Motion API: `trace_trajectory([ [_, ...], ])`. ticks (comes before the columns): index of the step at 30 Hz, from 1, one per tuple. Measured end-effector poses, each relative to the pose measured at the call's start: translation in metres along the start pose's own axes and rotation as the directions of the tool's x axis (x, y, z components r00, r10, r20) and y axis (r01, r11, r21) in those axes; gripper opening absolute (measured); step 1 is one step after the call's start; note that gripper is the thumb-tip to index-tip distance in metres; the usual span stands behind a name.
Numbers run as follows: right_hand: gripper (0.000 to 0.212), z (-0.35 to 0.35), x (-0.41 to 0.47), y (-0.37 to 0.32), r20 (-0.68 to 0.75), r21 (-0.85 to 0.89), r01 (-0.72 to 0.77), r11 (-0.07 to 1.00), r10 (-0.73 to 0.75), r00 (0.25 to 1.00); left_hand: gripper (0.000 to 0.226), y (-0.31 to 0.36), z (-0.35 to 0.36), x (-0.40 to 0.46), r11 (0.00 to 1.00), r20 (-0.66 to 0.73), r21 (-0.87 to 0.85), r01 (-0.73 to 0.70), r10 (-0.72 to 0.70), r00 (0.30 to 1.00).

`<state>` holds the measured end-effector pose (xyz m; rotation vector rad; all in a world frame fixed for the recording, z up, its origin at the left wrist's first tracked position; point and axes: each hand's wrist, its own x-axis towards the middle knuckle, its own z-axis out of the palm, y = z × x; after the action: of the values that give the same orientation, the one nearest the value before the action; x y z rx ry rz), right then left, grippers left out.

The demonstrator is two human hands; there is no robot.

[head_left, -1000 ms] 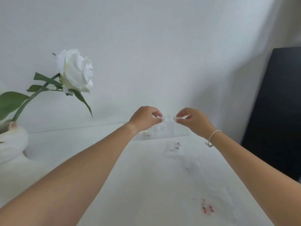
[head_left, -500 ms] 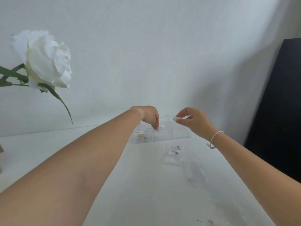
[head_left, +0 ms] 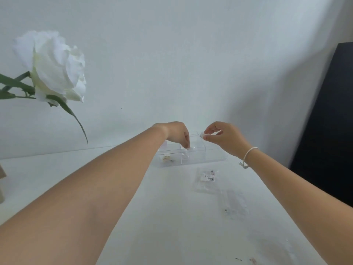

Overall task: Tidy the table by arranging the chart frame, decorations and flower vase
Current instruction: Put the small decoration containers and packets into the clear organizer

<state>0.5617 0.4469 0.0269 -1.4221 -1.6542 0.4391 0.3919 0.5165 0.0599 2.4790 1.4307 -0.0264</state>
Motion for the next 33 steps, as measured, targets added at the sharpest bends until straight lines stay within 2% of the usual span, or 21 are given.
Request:
trace_trajectory([
  [3,0.016,0.004,0.007,-0.006,0.026,-0.052,0.01,0.999,-0.008,1.0,0.017,-0.009,0.0,-0.012,0.98,-0.148,-0.187,-0.073,0.045,0.988],
  [5,0.015,0.008,0.011,-0.009,0.073,-0.11,0.016,0.994,-0.008,0.997,0.014,-0.019,0.006,-0.025,0.94,-0.291,-0.312,-0.137,0.043,0.956],
  [8,0.007,0.013,0.017,-0.013,0.153,-0.269,0.021,0.963,0.021,0.988,0.013,-0.039,0.028,-0.048,0.868,-0.519,-0.456,-0.195,-0.081,0.851],
  [11,0.005,0.016,0.023,-0.02,0.213,-0.405,0.015,0.914,0.078,0.974,0.016,-0.054,0.059,-0.069,0.817,-0.648,-0.525,-0.238,-0.203,0.734],
  [13,0.007,0.019,0.028,-0.025,0.251,-0.459,0.011,0.888,0.118,0.961,0.02,-0.059,0.078,-0.077,0.76,-0.646,-0.606,-0.237,-0.296,0.704],
  [16,0.01,0.025,0.034,-0.029,0.304,-0.534,0.02,0.845,0.17,0.937,0.027,-0.065,0.096,-0.078,0.683,-0.566,-0.706,-0.19,-0.381,0.731],
  [19,0.01,0.03,0.035,-0.031,0.333,-0.554,0.009,0.832,0.212,0.919,0.025,-0.066,0.097,-0.08,0.646,-0.544,-0.739,-0.194,-0.4,0.737],
  [25,0.015,0.035,0.038,-0.038,0.39,-0.578,-0.011,0.816,0.288,0.875,0.026,-0.065,0.098,-0.082,0.682,-0.549,-0.699,-0.214,-0.32,0.772],
  [28,0.029,0.038,0.038,-0.042,0.409,-0.631,0.012,0.776,0.32,0.855,0.023,-0.066,0.099,-0.079,0.699,-0.577,-0.677,-0.23,-0.311,0.755],
  [33,0.037,0.04,0.04,-0.042,0.397,-0.677,0.009,0.736,0.354,0.847,0.023,-0.066,0.1,-0.078,0.702,-0.59,-0.674,-0.231,-0.323,0.74],
])
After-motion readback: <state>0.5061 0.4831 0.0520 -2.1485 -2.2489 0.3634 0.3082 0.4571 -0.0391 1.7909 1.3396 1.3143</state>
